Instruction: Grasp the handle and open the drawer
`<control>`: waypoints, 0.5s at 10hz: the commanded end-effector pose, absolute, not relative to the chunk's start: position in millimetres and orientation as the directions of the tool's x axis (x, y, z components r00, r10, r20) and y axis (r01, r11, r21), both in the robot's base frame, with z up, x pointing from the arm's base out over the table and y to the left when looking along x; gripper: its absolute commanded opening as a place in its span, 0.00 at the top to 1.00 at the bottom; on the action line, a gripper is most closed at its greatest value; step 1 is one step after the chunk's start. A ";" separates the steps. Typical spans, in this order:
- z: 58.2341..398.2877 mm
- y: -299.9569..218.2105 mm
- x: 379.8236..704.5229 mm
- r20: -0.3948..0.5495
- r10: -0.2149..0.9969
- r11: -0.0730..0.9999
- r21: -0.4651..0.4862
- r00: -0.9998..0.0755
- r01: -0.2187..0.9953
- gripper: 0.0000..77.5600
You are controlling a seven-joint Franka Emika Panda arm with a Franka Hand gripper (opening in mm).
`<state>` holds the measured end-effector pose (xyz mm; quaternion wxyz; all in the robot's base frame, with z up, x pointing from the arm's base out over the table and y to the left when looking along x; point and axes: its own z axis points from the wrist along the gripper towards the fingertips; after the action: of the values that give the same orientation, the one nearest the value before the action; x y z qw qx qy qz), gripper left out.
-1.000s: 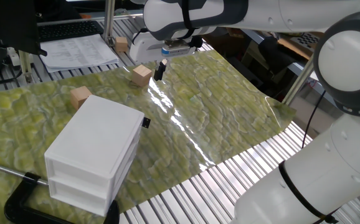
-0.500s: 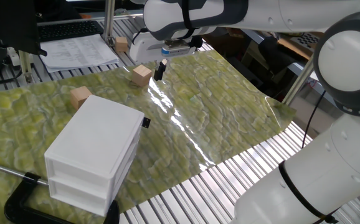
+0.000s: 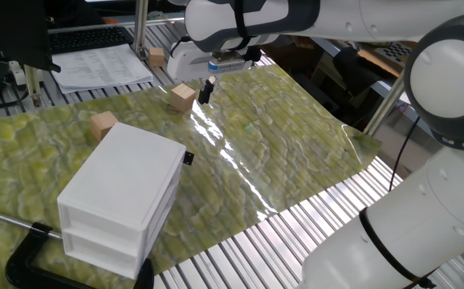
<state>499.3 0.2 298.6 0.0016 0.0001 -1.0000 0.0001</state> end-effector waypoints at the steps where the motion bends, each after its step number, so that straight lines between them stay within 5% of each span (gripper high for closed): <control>1: 298.8 0.2 499.2 0.100 0.049 0.997 0.059 -0.994 0.055 1.00; 5: 299.4 0.9 499.0 0.101 0.049 0.998 0.041 -0.994 0.053 1.00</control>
<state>498.6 0.9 298.3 0.0477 -0.0207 -0.9985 -0.0185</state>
